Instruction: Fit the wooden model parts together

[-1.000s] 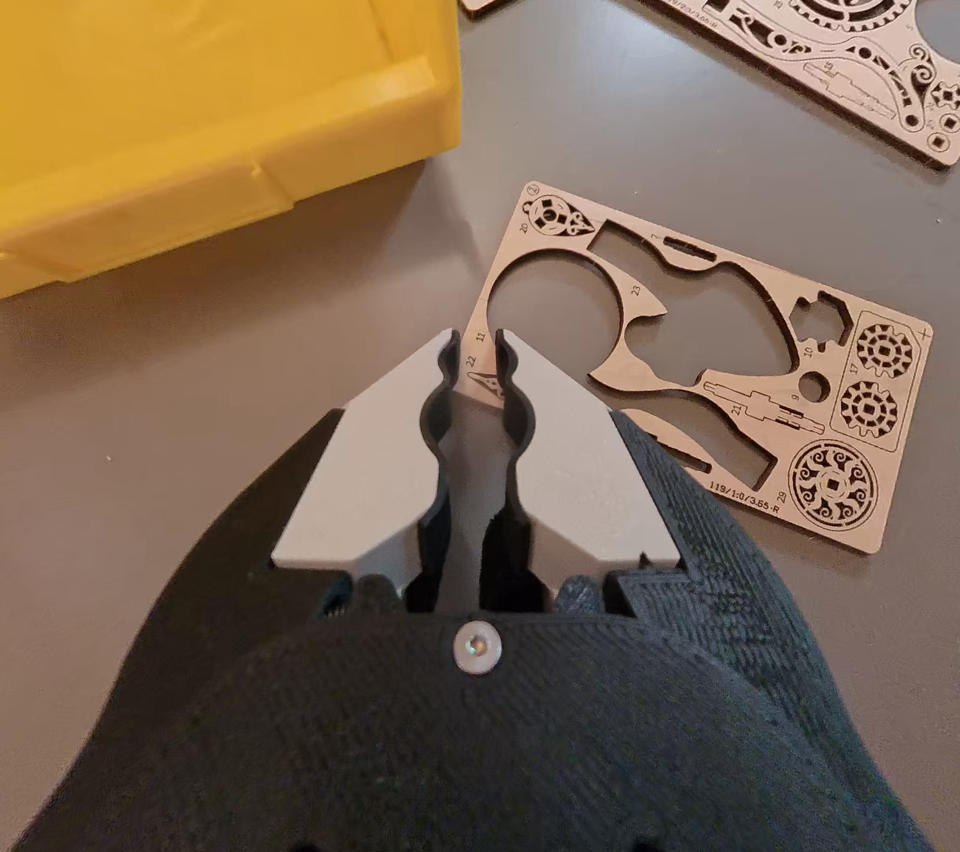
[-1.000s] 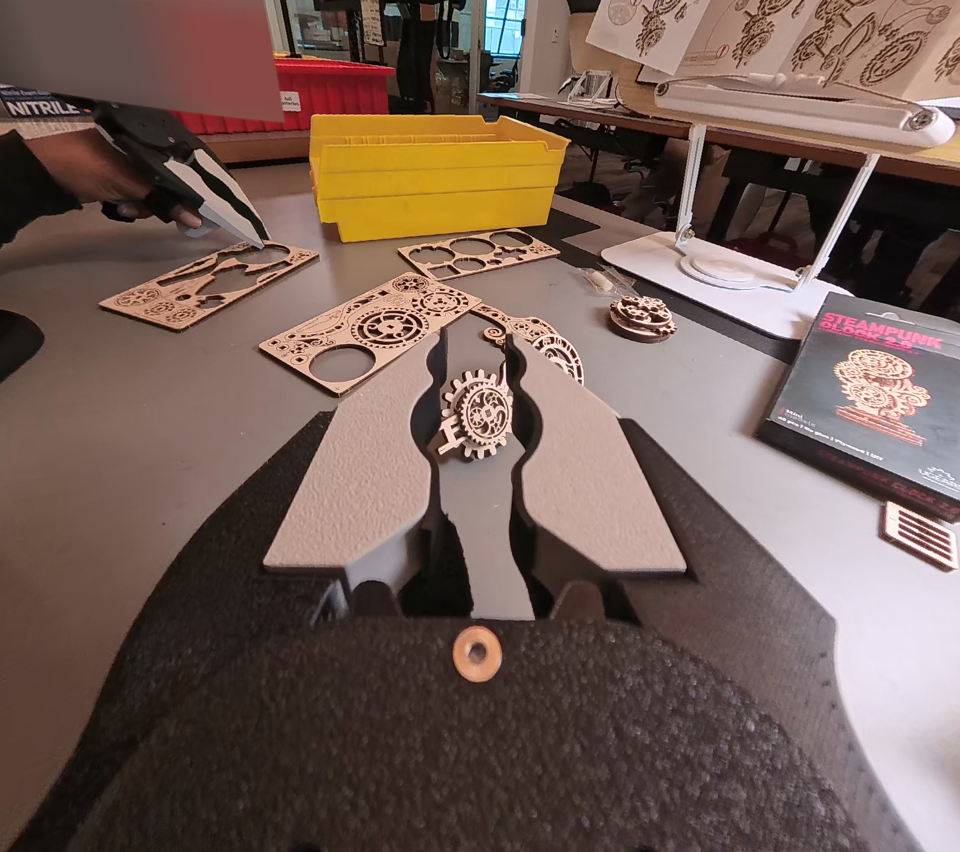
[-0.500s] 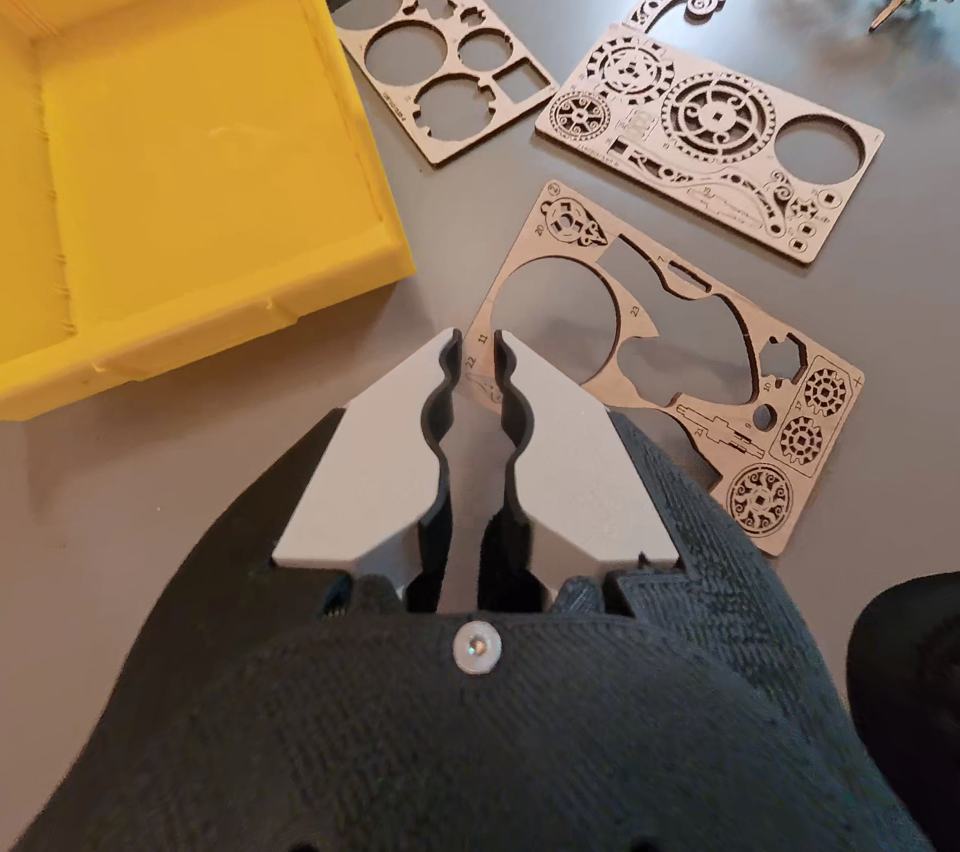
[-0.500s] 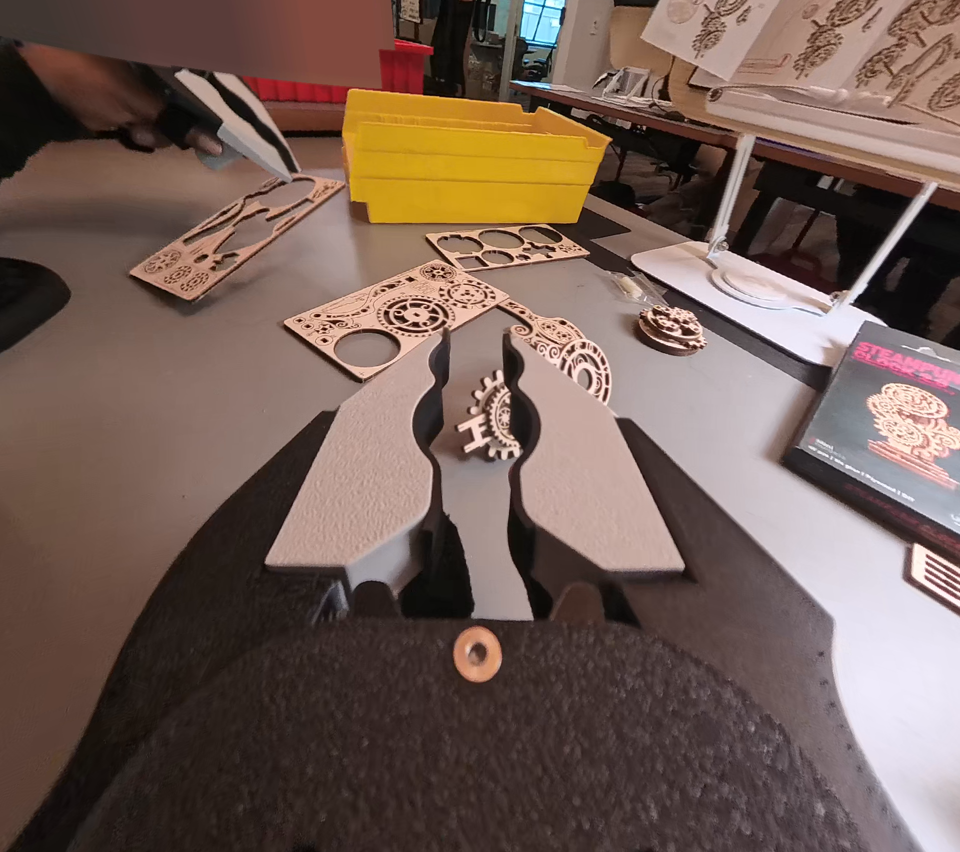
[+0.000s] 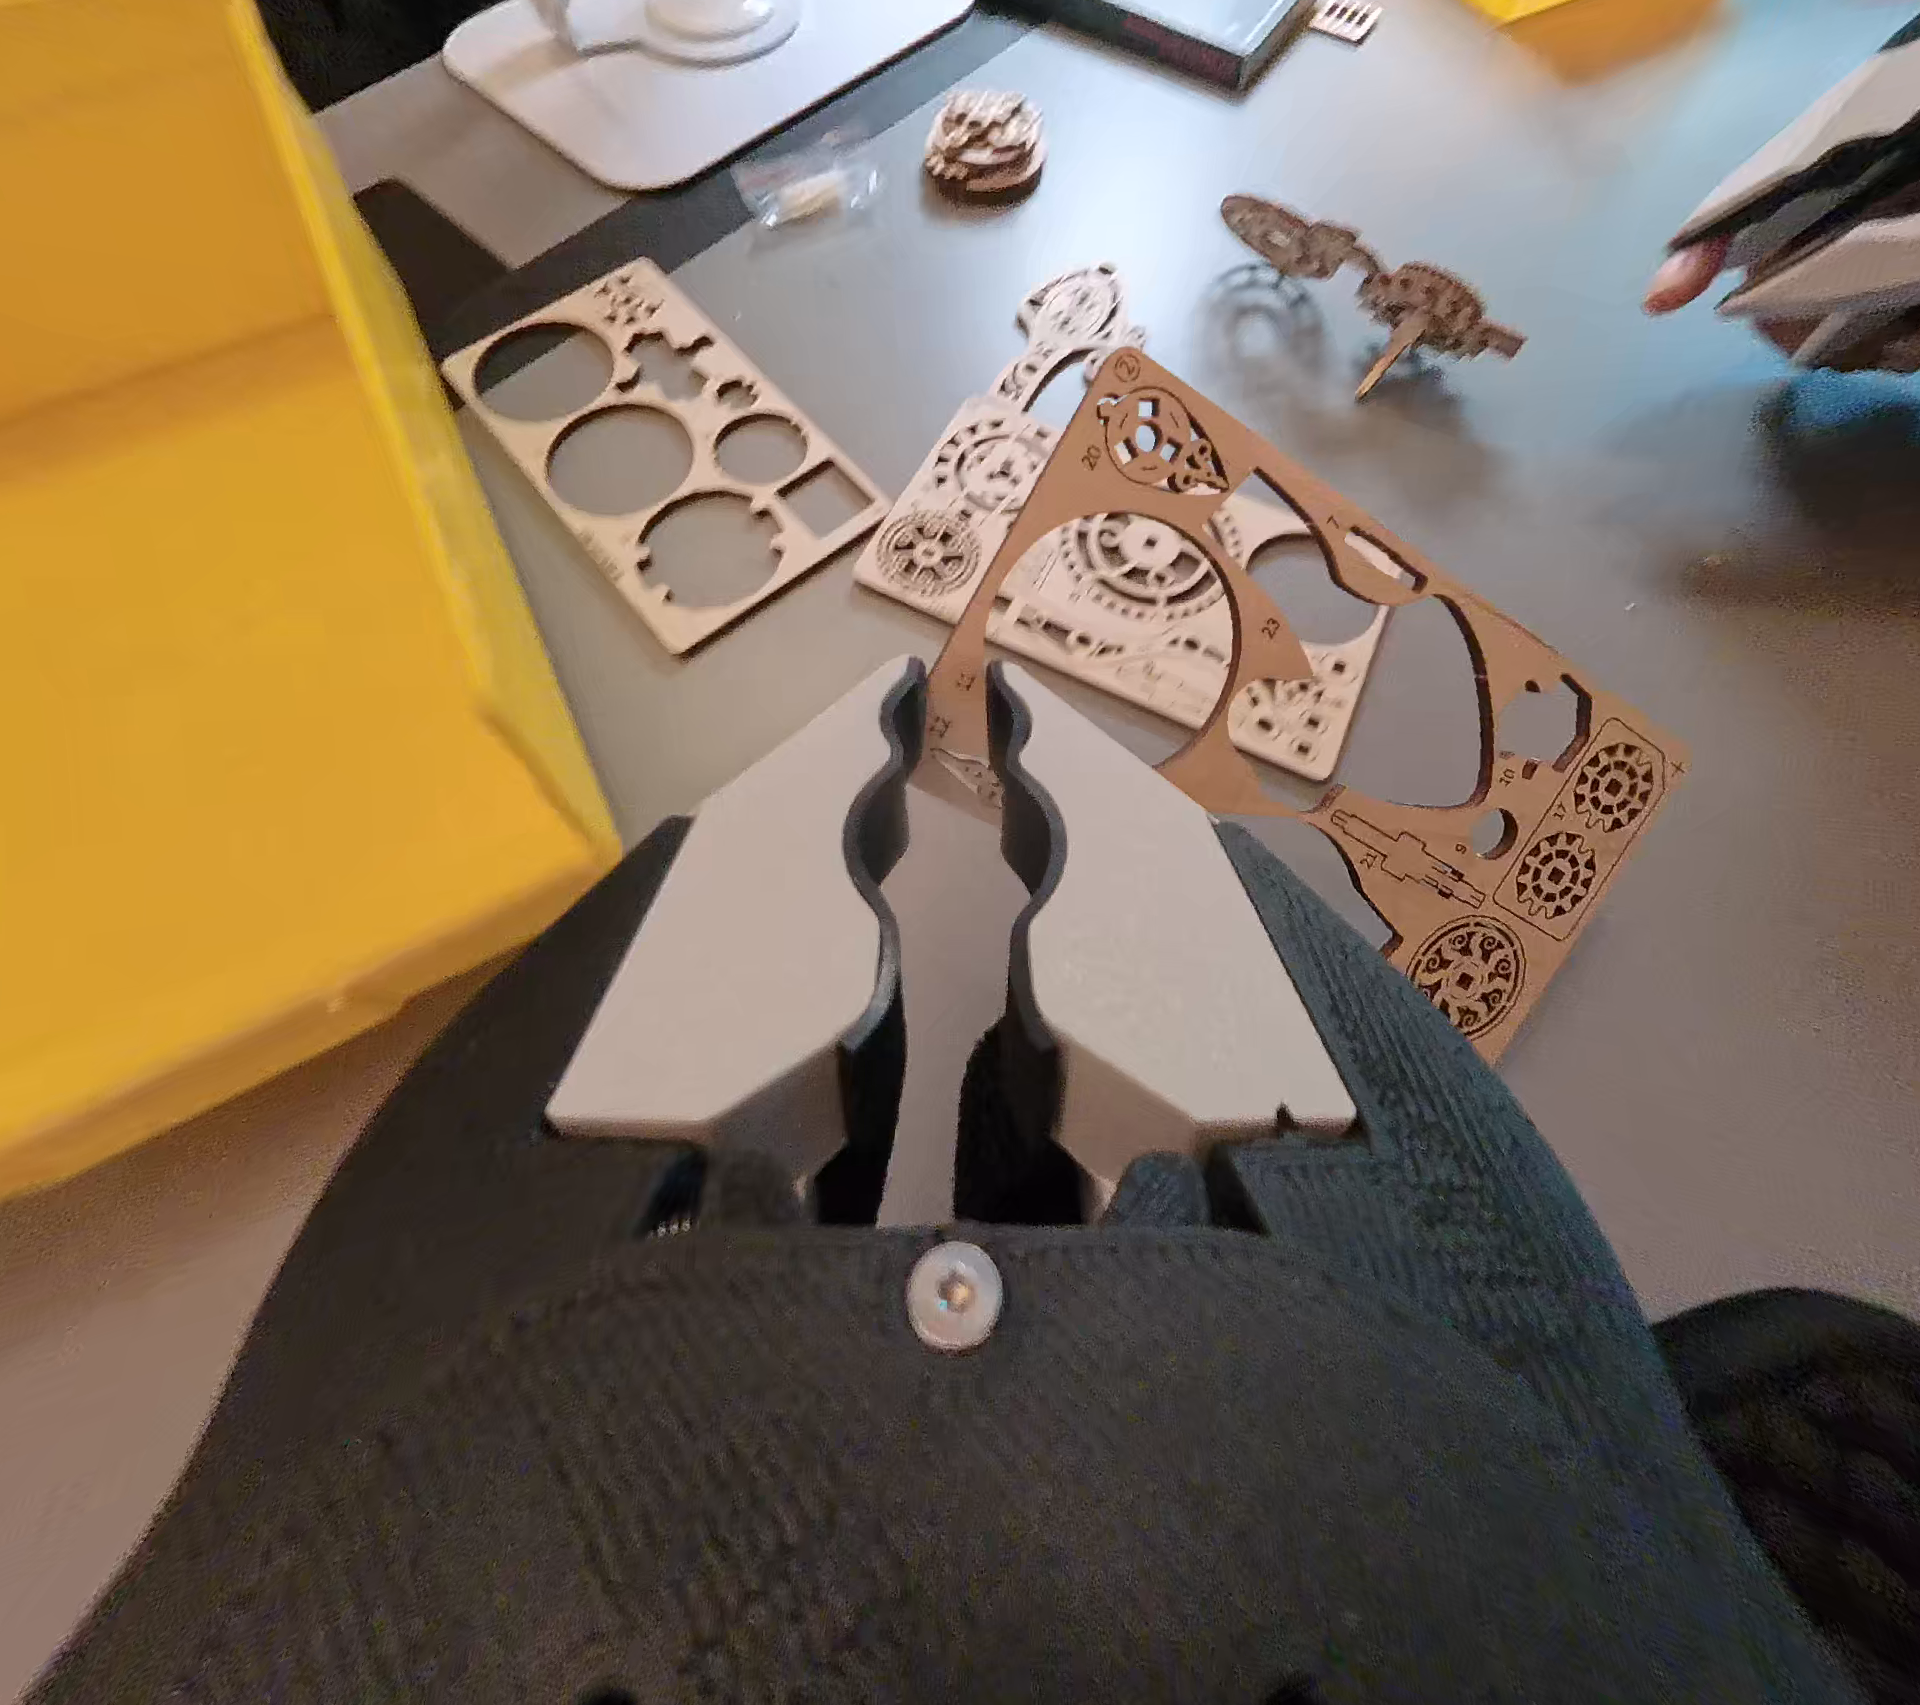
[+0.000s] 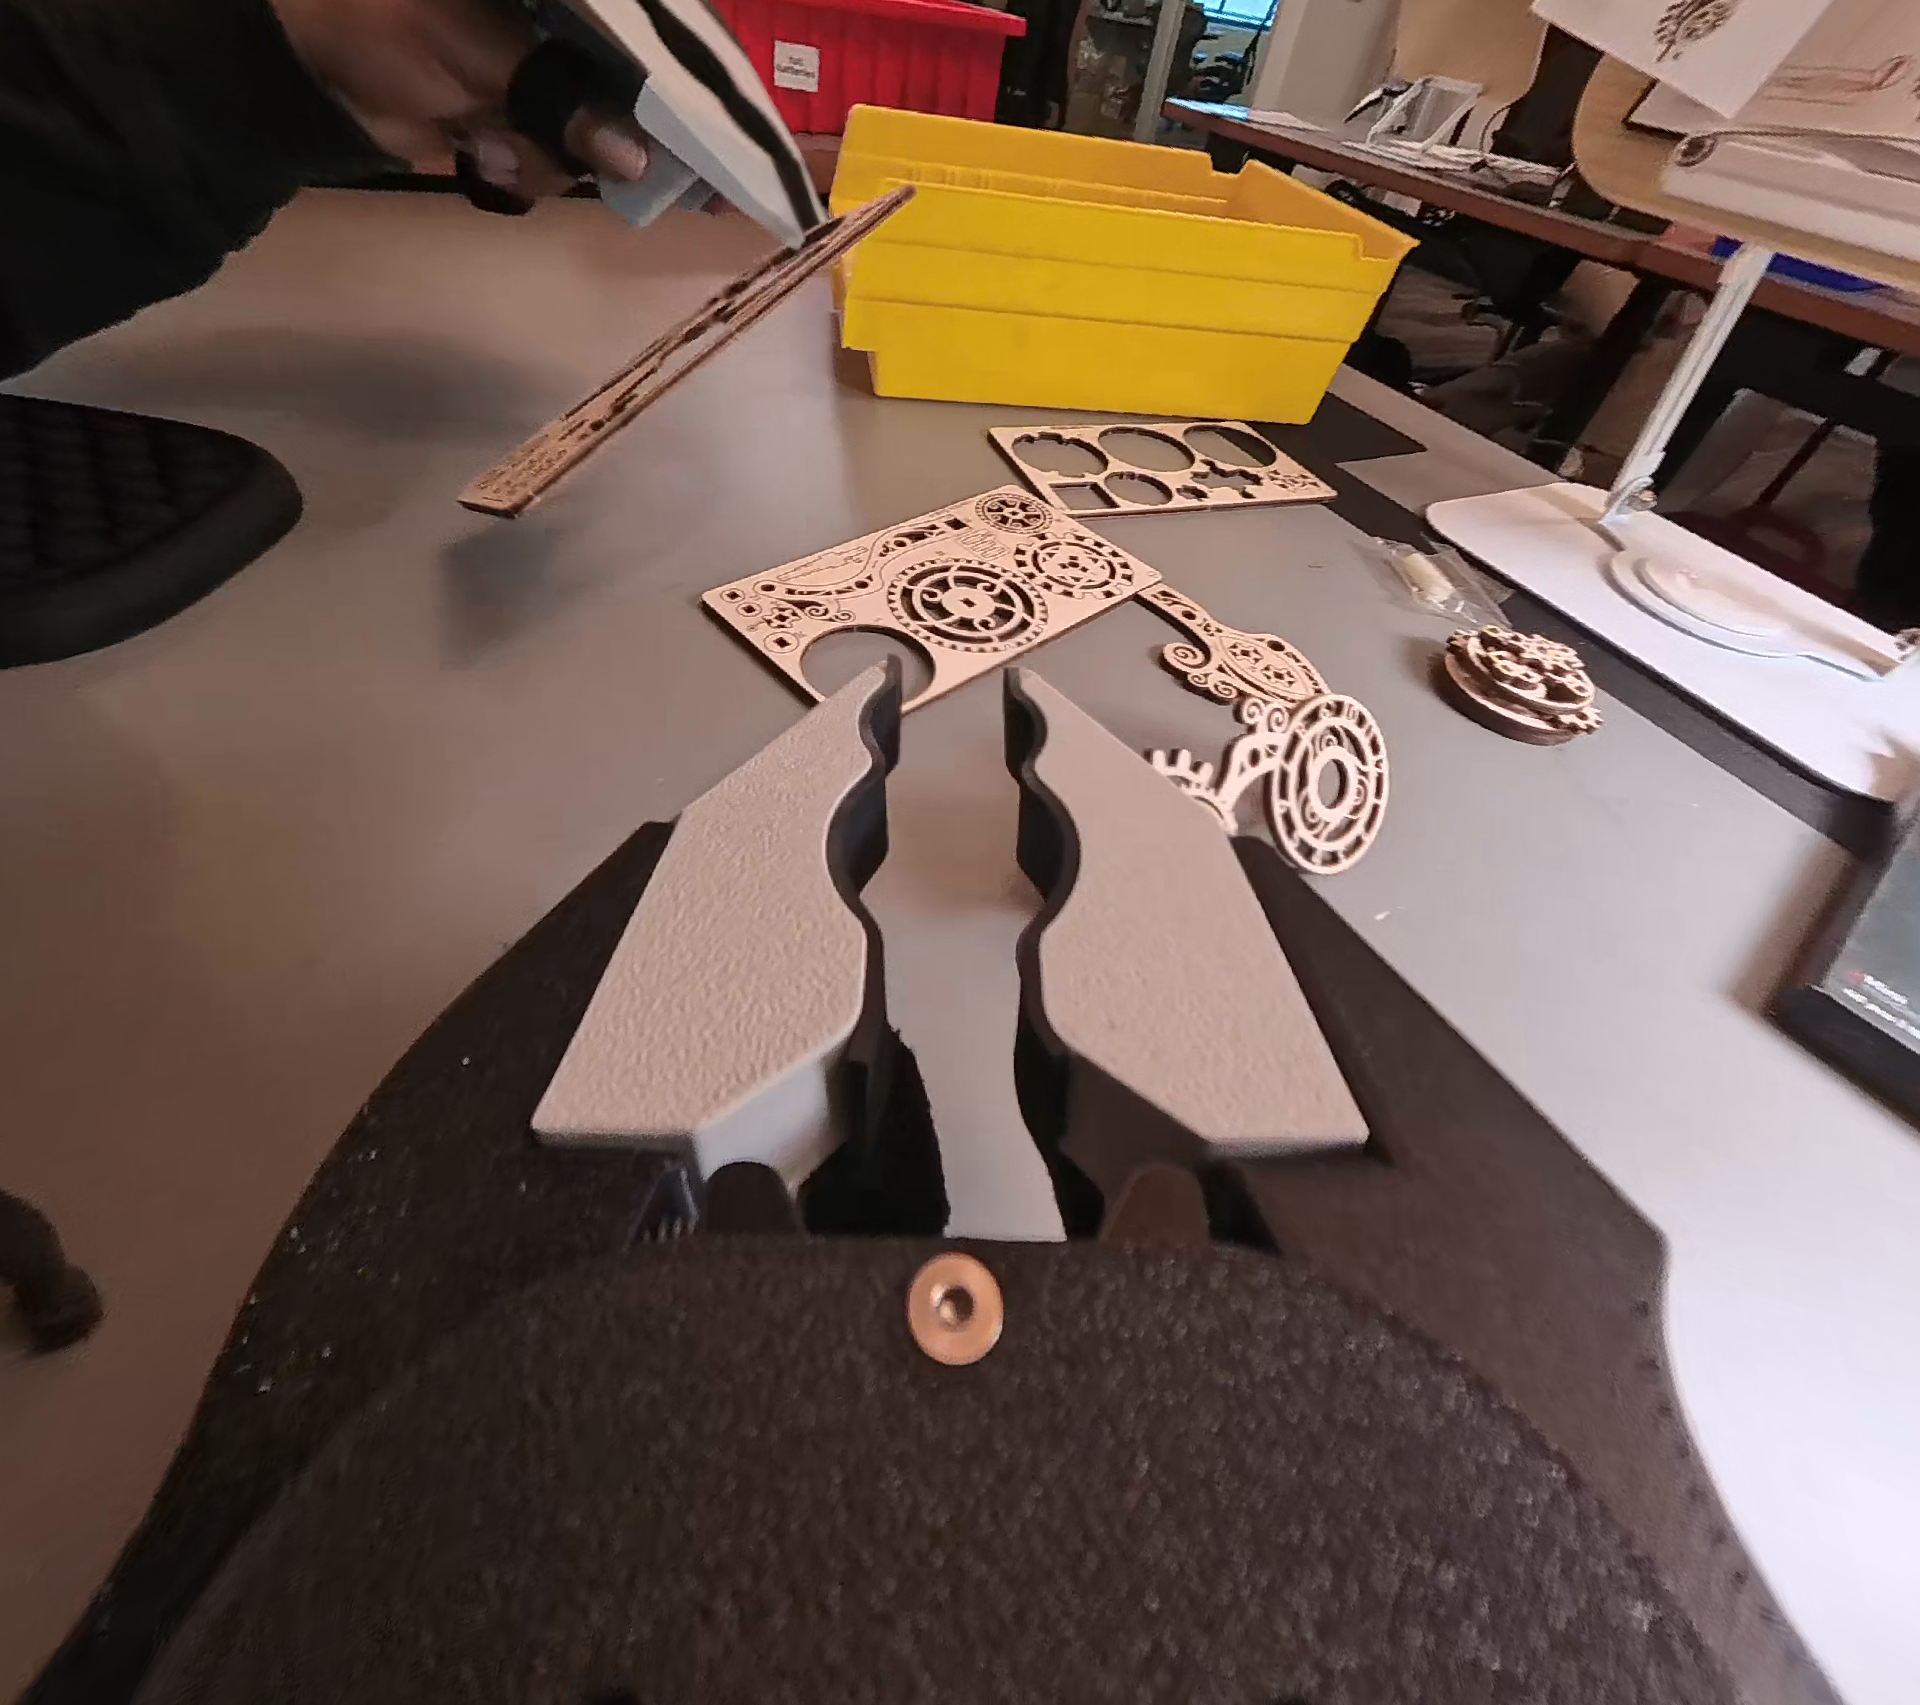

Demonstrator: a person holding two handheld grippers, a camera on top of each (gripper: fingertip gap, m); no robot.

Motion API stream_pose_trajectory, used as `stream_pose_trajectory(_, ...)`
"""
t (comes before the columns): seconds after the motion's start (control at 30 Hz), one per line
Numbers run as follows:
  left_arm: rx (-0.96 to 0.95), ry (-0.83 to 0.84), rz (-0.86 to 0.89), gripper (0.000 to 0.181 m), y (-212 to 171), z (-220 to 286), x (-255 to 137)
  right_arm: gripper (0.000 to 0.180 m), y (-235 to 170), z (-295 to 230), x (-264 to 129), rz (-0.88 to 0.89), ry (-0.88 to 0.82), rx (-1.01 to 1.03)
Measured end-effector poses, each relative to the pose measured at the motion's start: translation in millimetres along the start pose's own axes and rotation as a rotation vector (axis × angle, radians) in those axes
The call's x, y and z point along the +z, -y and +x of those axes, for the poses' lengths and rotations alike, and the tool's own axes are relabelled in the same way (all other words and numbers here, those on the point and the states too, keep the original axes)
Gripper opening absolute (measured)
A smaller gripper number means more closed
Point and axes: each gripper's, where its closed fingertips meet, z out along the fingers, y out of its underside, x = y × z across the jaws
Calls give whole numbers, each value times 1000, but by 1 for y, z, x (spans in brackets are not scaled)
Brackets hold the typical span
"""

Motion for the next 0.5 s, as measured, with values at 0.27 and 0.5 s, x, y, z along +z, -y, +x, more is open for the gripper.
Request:
stream_pose_trajectory(0.27,37,-138,79,10,46,40,36,23,10,-12,16,18,77,170)
stream_pose_trajectory(0.5,108,-157,111,10,75,60,65,28,15,-16,31,26,138,348)
